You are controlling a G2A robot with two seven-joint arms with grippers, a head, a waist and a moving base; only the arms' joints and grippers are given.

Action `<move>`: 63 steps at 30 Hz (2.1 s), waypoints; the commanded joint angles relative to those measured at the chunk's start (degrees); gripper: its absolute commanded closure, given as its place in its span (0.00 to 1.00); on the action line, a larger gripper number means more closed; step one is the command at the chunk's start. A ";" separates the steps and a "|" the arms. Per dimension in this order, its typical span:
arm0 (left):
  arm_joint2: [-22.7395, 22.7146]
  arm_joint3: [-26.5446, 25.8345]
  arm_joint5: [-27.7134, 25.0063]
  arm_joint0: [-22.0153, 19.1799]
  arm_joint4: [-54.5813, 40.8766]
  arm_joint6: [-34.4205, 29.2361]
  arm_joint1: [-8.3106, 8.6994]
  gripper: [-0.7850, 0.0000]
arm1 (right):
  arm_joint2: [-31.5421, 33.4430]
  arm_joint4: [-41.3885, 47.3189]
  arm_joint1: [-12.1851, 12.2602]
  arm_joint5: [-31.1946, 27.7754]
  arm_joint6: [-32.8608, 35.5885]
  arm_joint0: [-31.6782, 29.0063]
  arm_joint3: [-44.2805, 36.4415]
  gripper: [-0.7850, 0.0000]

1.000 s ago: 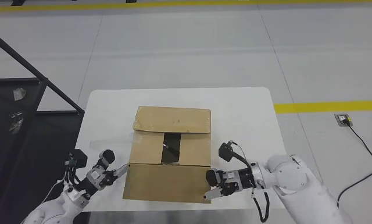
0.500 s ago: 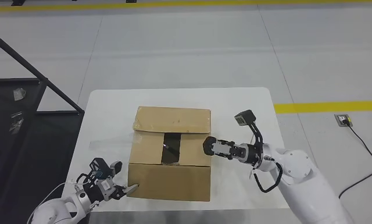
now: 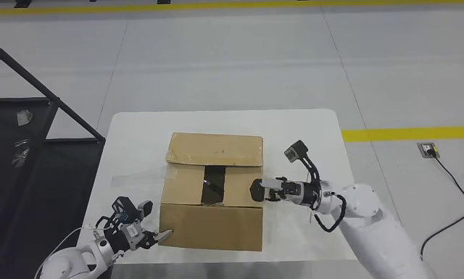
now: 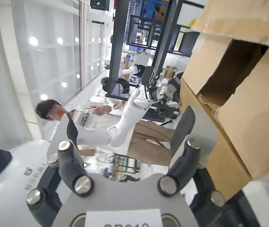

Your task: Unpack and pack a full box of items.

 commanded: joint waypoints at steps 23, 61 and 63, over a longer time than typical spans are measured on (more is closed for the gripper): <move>2.47 -2.08 4.62 0.67 0.67 0.96 0.54 0.00 | -8.03 2.35 -6.45 -4.94 -11.21 15.94 25.38 0.00; 3.76 -0.67 7.70 4.48 2.40 5.38 1.45 0.00 | -25.90 -27.76 -23.72 -15.22 -52.70 34.78 57.80 0.00; 3.48 -0.91 7.81 4.62 2.34 5.62 1.52 0.00 | -25.26 -27.16 -23.94 -18.15 -52.45 34.89 58.30 0.00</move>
